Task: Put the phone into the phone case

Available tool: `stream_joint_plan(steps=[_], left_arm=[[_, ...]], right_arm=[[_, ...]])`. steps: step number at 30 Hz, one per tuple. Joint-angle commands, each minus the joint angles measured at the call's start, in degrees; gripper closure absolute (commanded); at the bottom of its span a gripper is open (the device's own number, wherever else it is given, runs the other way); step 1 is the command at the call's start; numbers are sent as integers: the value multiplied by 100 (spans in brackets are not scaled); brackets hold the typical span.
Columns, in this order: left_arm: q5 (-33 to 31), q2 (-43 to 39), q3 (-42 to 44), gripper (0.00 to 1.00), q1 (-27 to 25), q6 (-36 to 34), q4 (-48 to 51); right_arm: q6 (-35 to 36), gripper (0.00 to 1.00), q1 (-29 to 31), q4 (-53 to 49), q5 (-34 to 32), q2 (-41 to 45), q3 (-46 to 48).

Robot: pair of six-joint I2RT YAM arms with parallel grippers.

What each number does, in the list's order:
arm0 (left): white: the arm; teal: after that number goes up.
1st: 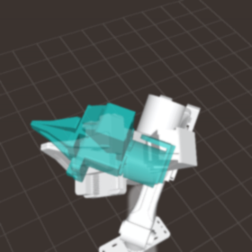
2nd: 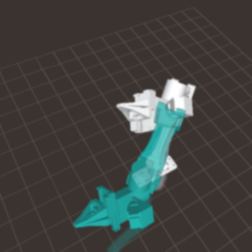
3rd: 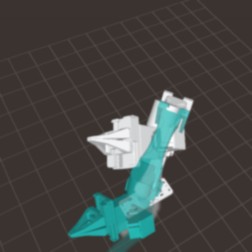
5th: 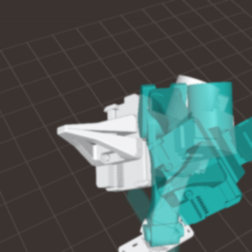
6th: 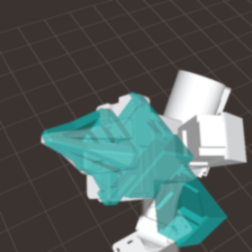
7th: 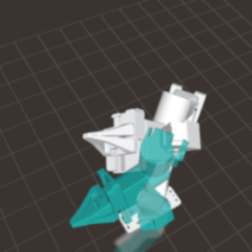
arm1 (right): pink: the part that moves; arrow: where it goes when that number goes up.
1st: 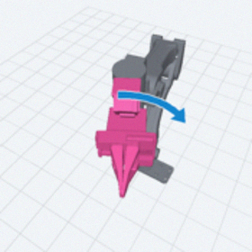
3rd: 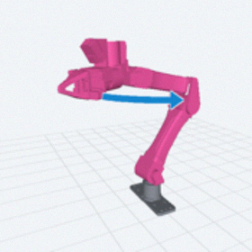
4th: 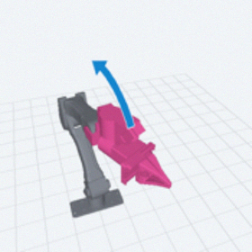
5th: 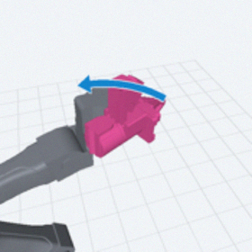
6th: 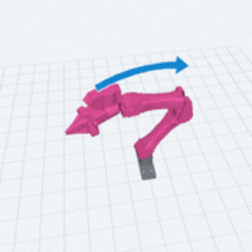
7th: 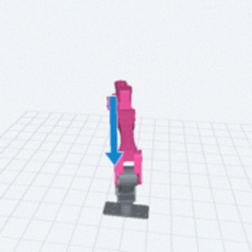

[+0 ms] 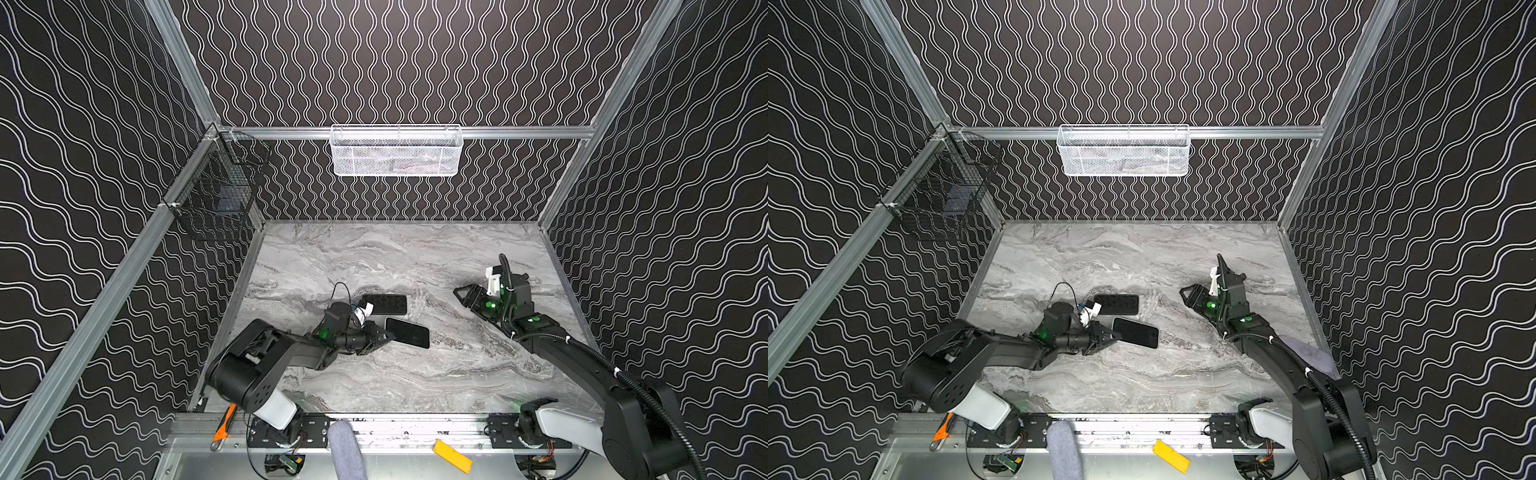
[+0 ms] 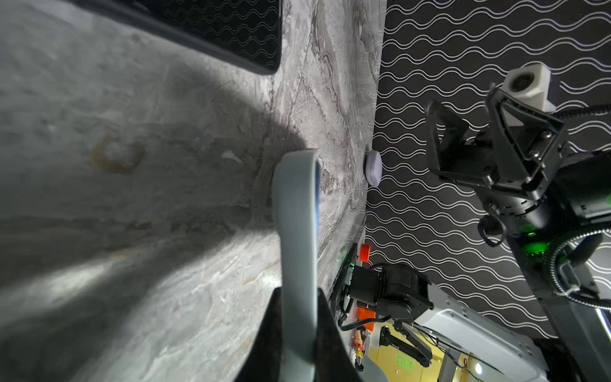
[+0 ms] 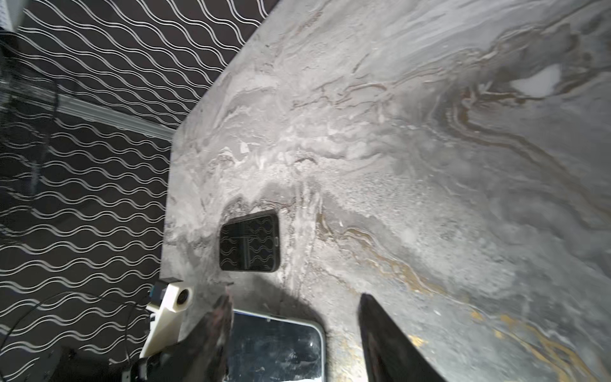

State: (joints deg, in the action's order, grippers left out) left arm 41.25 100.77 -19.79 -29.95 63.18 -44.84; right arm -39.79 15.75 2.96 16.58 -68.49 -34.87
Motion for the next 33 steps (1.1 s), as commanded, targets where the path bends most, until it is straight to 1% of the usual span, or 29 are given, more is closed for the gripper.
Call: stream_joint_plan(steps=[1, 2, 6, 8, 9, 10, 11, 12, 13, 14, 16, 18, 20, 22, 23, 25, 27, 30, 33], left_arm=[[-13, 357, 171, 100, -125, 338, -990], [-29, 464, 238, 99, -171, 412, -1162], [-173, 730, 506, 75, -274, 567, -1588], [-240, 768, 630, 62, -265, 603, -1696], [-256, 765, 654, 57, -273, 609, -1712], [-282, 733, 670, 51, -272, 604, -1676], [-334, 660, 681, 42, -267, 577, -1581], [-374, 572, 668, 35, -274, 527, -1433], [-415, 411, 634, 4, -273, 442, -1159], [-474, 226, 573, 1, -269, 323, -825], [-647, -348, 383, 2, -266, -45, 99], [-1011, -1107, -5, 2, -273, -700, 1651], [-1698, -1909, -723, 1, -276, -1639, 3532], [-2494, -2378, -1436, 1, -237, -2324, 4750], [-2833, -2465, -1852, 2, -162, -2672, 5183], [-3270, -2461, -2490, 2, 57, -3115, 5752], [-3319, -2357, -2849, 2, 344, -3224, 6042], [-3728, -2420, -3071, 1, 519, -3193, 6359], [-4536, -2726, -2954, 1, 564, -3171, 6240]], right_arm=[[154, 36, 11, -210, -243, 24, -90], [160, 36, 7, -217, -243, 20, -102], [156, 35, 7, -200, -226, 11, -116], [149, 35, 9, -198, -225, 2, -121], [168, 34, 12, -197, -225, -11, -125], [188, 34, 8, -215, -242, -15, -137], [214, 33, 8, -250, -272, -24, -158], [244, 32, 7, -294, -312, -33, -181], [286, 30, 7, -379, -396, -41, -231], [339, 29, 7, -485, -511, -41, -290], [527, 23, 7, -703, -806, -58, -418], [746, 18, 8, -995, -1278, -75, -603], [1111, 13, -1, -1075, -1740, -52, -710], [1331, 10, -30, -1040, -2282, -33, -749], [1463, 9, -88, -981, -2528, -16, -755], [1658, 7, -226, -855, -2845, 2, -750], [1812, 7, -433, -685, -2835, 3, -747], [1908, 7, -784, -600, -2748, 32, -813], [1903, 7, -1161, -209, -2695, 142, -655]])
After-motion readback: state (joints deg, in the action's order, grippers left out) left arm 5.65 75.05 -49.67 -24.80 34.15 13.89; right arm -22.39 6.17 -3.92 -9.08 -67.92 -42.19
